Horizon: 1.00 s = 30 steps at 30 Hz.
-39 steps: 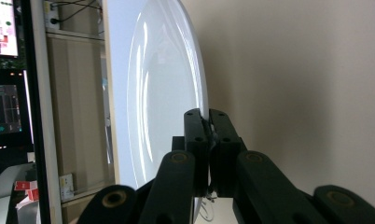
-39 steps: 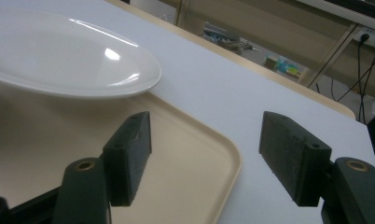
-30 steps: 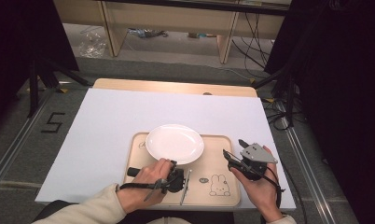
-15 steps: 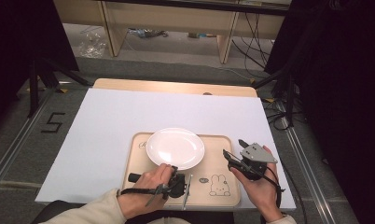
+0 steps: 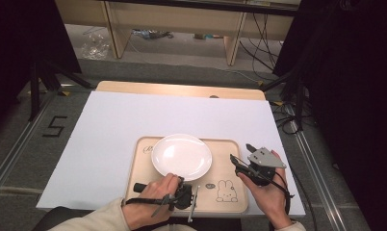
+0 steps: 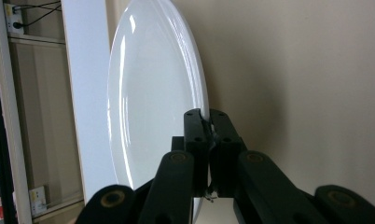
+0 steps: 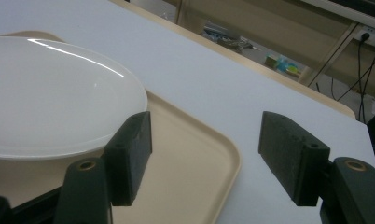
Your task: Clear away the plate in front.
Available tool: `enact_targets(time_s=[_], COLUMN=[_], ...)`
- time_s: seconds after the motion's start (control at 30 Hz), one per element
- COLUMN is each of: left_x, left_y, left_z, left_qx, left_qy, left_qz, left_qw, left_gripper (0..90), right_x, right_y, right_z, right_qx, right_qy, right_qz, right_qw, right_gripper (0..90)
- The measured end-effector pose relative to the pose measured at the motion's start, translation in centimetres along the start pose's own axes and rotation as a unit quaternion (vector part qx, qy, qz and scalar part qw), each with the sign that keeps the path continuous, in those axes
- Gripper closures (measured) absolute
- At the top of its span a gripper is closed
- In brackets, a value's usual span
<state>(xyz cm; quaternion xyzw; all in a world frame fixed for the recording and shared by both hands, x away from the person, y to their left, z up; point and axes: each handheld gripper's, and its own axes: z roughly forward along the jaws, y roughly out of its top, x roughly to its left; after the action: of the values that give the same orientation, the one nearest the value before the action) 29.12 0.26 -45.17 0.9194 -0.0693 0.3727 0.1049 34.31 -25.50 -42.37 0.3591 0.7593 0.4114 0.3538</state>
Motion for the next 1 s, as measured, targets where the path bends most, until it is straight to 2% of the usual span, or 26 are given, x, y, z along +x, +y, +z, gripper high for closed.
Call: enact_targets(time_s=[0.4, 0.5, 0.6, 0.83, 1.0], left_x=[-0.63, -0.73, -0.9, -0.87, -0.76], left_y=[0.08, 0.08, 0.14, -0.01, -0.13], left_z=[0.37, 0.45, 0.5, 0.57, 0.24], left_qx=[0.001, 0.004, 0.0, 0.0, -0.007], left_qy=[-0.019, -0.027, -0.043, -0.046, -0.06], left_qz=[0.008, 0.015, 0.011, 0.017, 0.003], left_qw=[0.9998, 0.9995, 0.999, 0.9988, 0.9982], left_gripper=[85.6, 85.0, 84.2, 78.7, 71.7], right_x=[-0.05, -0.03, -0.03, -0.07, -0.04], right_y=[-0.01, -0.01, -0.01, -0.02, 0.0], right_z=[0.02, 0.0, 0.01, 0.02, -0.02], right_qx=[-0.001, 0.0, 0.0, -0.001, 0.003], right_qy=[-0.001, 0.0, 0.001, 0.0, 0.004], right_qz=[-0.002, -0.001, 0.0, -0.002, 0.001], right_qw=[1.0, 1.0, 1.0, 1.0, 1.0], right_gripper=[36.0, 35.8, 35.6, 34.9, 34.6])
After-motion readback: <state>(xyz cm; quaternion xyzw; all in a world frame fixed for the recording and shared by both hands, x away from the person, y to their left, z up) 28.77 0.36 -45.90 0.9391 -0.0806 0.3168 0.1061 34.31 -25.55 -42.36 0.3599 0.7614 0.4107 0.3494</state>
